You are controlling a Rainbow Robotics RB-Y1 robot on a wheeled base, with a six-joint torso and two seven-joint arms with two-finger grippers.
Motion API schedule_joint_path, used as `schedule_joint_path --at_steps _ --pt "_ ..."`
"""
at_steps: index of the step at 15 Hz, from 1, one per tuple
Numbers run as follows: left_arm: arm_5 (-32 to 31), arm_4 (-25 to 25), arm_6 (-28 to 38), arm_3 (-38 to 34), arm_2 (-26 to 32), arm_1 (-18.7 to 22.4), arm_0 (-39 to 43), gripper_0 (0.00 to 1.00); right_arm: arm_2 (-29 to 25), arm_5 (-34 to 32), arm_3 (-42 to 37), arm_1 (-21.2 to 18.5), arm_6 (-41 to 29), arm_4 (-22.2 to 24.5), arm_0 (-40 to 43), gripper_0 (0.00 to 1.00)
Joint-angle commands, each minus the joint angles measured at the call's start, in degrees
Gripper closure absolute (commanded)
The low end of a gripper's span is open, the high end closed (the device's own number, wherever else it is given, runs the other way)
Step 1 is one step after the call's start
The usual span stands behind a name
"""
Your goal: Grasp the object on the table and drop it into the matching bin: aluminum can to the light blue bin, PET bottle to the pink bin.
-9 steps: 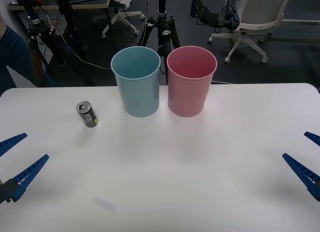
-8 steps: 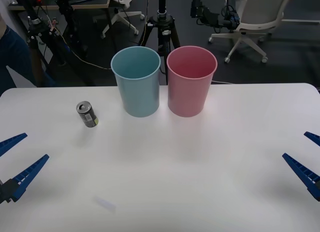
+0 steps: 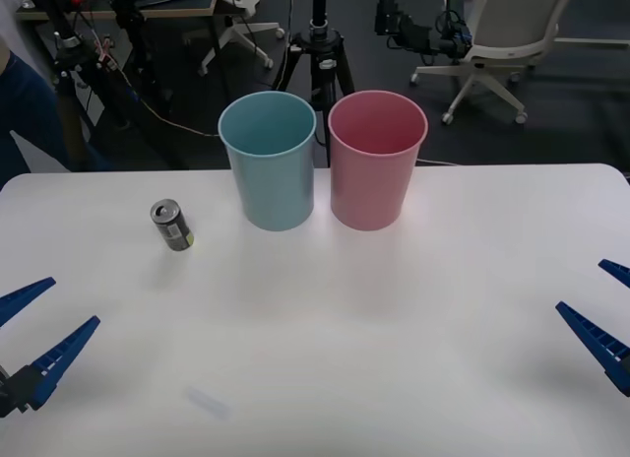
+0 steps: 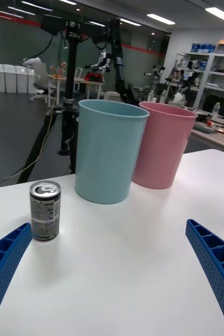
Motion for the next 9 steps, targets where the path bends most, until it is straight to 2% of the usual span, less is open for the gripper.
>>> schedule_joint_path --at_steps 1,6,9 --pt "8.3 1.0 -3.9 0.0 -3.1 0.0 0.0 0.0 0.0 0.0 0.0 0.0 0.0 0.0 0.0 0.0" --pt "20.0 -1.9 -3.1 2.2 -7.7 0.0 -4.2 0.0 0.0 0.0 0.0 0.0 0.0 0.0 0.0 0.0" --pt "20.1 -4.4 -3.8 8.9 -9.0 0.0 -10.2 0.0 0.0 0.0 0.0 0.0 0.0 0.0 0.0 0.0"
